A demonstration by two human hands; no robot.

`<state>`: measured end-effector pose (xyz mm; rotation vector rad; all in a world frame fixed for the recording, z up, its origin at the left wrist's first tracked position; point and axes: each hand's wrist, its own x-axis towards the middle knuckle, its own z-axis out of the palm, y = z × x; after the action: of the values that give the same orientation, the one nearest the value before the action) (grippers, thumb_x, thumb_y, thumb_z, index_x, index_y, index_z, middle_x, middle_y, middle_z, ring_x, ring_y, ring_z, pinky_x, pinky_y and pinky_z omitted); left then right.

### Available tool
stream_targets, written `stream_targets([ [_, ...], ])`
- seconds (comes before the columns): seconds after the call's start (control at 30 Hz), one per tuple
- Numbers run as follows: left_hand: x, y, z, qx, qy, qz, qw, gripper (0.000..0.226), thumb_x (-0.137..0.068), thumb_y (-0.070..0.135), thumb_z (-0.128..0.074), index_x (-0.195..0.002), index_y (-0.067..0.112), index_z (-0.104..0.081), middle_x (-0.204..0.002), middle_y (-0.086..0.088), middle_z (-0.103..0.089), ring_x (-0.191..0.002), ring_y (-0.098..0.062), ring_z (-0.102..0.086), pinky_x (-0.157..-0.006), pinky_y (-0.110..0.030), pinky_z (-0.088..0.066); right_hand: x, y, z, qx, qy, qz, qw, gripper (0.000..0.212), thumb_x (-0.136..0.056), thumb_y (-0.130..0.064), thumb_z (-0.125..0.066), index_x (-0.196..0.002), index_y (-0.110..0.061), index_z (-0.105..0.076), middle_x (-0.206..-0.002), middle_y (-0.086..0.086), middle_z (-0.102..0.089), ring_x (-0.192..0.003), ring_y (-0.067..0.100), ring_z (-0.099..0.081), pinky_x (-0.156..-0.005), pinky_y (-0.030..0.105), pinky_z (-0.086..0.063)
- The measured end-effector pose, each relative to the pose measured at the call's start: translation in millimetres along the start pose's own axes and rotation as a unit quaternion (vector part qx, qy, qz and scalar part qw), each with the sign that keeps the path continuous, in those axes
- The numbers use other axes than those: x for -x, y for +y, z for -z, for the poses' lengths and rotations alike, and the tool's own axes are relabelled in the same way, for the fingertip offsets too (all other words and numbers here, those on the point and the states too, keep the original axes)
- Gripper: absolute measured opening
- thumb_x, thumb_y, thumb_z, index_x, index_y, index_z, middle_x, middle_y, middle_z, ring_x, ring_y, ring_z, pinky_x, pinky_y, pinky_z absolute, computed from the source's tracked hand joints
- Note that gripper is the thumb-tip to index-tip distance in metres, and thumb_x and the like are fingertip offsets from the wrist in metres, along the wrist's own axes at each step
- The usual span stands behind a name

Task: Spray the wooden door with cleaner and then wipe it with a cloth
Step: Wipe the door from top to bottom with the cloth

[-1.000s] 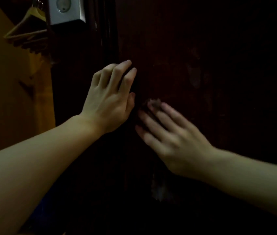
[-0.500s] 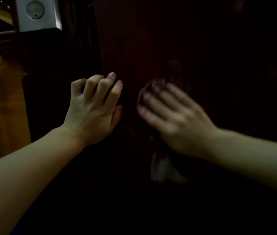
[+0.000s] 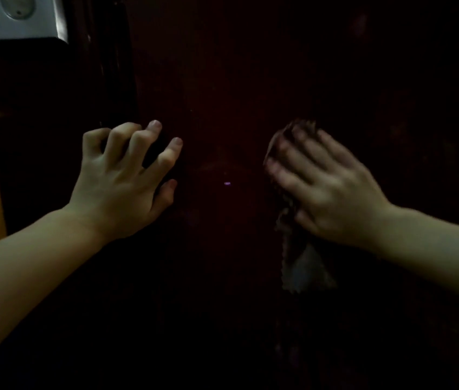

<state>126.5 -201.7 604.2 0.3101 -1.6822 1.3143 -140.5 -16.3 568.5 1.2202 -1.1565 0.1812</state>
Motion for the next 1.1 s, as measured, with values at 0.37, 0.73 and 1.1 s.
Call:
stream_targets([
  [0.37,-36,25,13,0.028,-0.018,0.020,0.999,0.054,-0.079,0.054,-0.043,-0.103,0.005,-0.046,-0.110,-0.025,-0.045,-0.105,-0.039,-0.038,-0.083,-0.053,-0.033,5,-60,-11,-0.141,0.058,-0.104,0.983,0.057,-0.090,-0.043,-0.057,-0.133,-0.006,-0.056,-0.153,0.021,-0.034,-0.145,0.043,-0.021,-0.118,0.056,-0.017],
  [0.73,-119,92,14,0.033,-0.026,-0.023,0.999,0.063,-0.079,0.057,-0.044,-0.118,0.009,-0.046,-0.120,-0.017,-0.043,-0.108,-0.035,-0.038,-0.087,-0.047,-0.029,0,20,-11,-0.110,0.059,-0.163,0.979,0.059,-0.091,-0.033,-0.045,-0.143,-0.006,-0.043,-0.157,0.021,-0.026,-0.148,0.039,-0.013,-0.121,0.053,-0.011],
  [1.1,-151,123,10,0.036,-0.022,-0.020,0.999,0.066,-0.076,0.061,-0.038,-0.119,0.011,-0.040,-0.124,-0.015,-0.037,-0.112,-0.034,-0.035,-0.090,-0.047,-0.027,24,99,-13,-0.056,0.013,-0.114,0.992,0.067,-0.088,-0.042,-0.041,-0.147,-0.010,-0.035,-0.157,0.021,-0.024,-0.147,0.038,-0.015,-0.122,0.048,-0.007],
])
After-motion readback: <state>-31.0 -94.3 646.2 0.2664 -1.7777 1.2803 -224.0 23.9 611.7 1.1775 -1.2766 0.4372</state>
